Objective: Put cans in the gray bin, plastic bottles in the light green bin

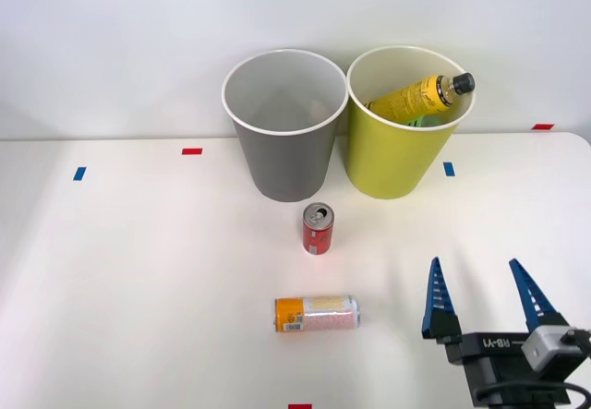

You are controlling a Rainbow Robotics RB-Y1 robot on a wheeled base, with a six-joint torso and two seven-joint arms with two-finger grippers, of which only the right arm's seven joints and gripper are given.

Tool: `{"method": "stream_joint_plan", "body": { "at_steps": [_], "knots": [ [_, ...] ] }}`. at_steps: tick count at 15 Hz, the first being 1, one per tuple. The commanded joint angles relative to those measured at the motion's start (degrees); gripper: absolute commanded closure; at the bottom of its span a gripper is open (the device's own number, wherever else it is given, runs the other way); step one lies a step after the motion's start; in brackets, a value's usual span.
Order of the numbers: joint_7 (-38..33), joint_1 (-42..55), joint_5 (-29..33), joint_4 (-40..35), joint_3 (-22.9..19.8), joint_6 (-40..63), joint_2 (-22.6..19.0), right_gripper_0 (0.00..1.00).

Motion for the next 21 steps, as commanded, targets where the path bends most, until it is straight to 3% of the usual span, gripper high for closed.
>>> {"method": "stream_joint_plan", "body": {
  "at_steps": [1, 4, 7, 13, 21],
  "knots": [
    [10.1, 3.4, -4.7, 3.1, 1.0, -4.9, -2.0, 0.00],
    [19.2, 6.4, -13.0, 3.1, 4.8, -8.6, -7.0, 0.00],
    [25.0, 10.5, -13.9, 3.1, 6.8, -10.2, -7.1, 0.00],
    [25.8, 14.8, -14.0, 7.1, 11.3, -16.4, -7.6, 0.00],
    [26.3, 15.7, -14.7, 7.6, 11.5, -16.5, -8.2, 0.00]
  ]
}}
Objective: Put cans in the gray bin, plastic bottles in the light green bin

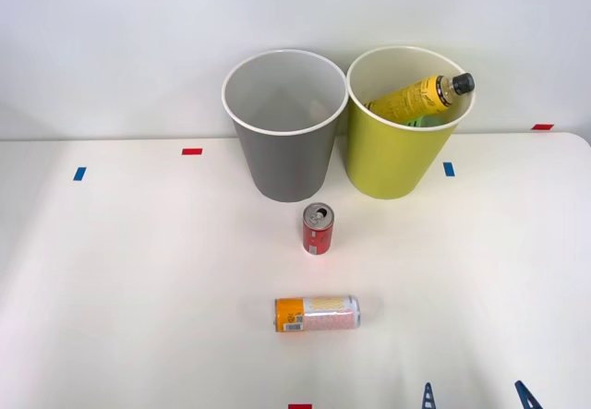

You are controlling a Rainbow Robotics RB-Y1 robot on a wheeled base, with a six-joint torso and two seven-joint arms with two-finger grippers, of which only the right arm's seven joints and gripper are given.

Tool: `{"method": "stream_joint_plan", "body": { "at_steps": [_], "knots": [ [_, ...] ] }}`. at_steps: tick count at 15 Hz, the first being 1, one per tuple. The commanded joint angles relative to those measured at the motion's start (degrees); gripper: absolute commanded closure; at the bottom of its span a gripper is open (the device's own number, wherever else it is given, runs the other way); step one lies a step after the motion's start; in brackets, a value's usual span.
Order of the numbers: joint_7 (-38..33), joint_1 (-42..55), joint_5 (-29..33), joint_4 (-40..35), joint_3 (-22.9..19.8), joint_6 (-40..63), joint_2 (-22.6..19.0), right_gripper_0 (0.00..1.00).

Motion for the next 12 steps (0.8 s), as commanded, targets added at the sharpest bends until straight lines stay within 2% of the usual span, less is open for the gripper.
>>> {"method": "stream_joint_plan", "body": {
  "at_steps": [1, 12],
  "knots": [
    [0.0, 0.1, -0.1, 0.0, 0.0, 0.0, 0.0, 0.00],
    [0.0, 0.1, -0.1, 0.0, 0.0, 0.0, 0.0, 0.00]
  ]
}}
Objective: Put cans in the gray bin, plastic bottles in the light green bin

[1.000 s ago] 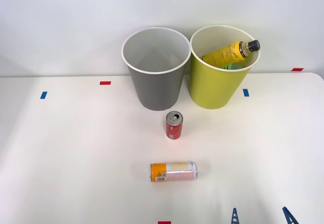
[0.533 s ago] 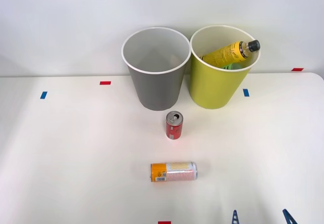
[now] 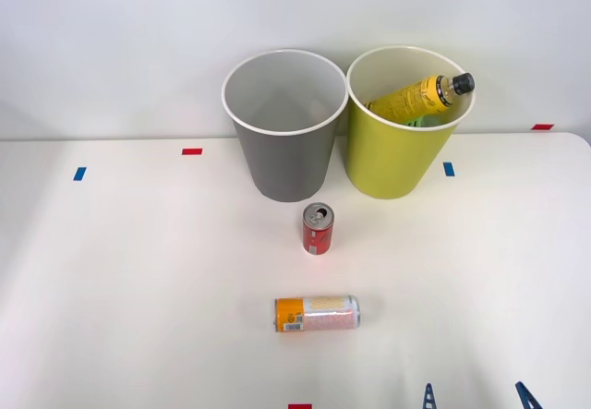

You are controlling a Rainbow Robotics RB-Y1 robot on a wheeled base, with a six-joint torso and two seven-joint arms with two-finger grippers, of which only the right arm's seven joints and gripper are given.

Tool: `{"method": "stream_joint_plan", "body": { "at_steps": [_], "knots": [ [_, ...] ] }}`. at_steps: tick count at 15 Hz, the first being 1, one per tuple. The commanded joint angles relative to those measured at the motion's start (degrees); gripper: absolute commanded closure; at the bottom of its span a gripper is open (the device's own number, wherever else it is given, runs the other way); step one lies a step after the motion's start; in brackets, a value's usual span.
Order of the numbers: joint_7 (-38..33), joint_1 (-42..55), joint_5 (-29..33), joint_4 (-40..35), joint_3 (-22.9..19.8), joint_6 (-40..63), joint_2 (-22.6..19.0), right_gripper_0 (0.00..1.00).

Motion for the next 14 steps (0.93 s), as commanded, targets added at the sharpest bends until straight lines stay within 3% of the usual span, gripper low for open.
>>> {"method": "stream_joint_plan", "body": {
  "at_steps": [1, 14],
  "knots": [
    [0.0, 0.0, 0.0, 0.0, 0.0, 0.0, 0.0, 0.00],
    [0.0, 0.0, 0.0, 0.0, 0.0, 0.0, 0.0, 0.00]
  ]
}}
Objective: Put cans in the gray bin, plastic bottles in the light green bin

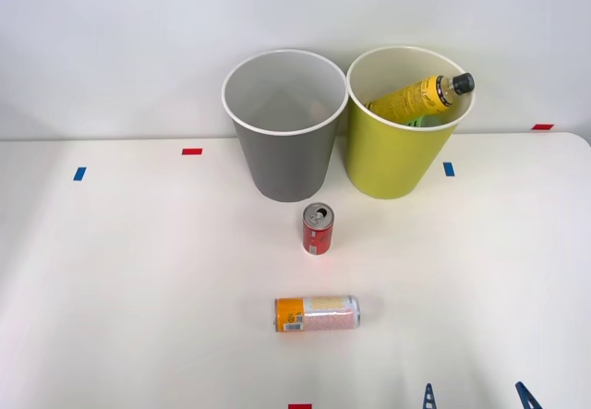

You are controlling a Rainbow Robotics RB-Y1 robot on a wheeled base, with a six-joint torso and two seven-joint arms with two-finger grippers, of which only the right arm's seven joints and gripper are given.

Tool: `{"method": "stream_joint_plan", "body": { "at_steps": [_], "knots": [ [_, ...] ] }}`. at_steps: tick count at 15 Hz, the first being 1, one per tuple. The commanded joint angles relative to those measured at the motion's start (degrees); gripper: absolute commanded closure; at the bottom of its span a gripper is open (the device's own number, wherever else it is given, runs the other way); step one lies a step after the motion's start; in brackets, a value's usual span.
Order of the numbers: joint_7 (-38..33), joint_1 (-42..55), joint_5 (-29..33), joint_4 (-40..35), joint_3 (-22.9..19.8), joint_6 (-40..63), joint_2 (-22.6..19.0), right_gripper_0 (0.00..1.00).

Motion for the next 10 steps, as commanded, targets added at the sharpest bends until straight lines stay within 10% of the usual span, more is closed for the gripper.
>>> {"method": "stream_joint_plan", "body": {
  "at_steps": [1, 10],
  "knots": [
    [0.0, 0.0, 0.0, 0.0, 0.0, 0.0, 0.0, 0.00],
    [0.0, 0.0, 0.0, 0.0, 0.0, 0.0, 0.0, 0.00]
  ]
}}
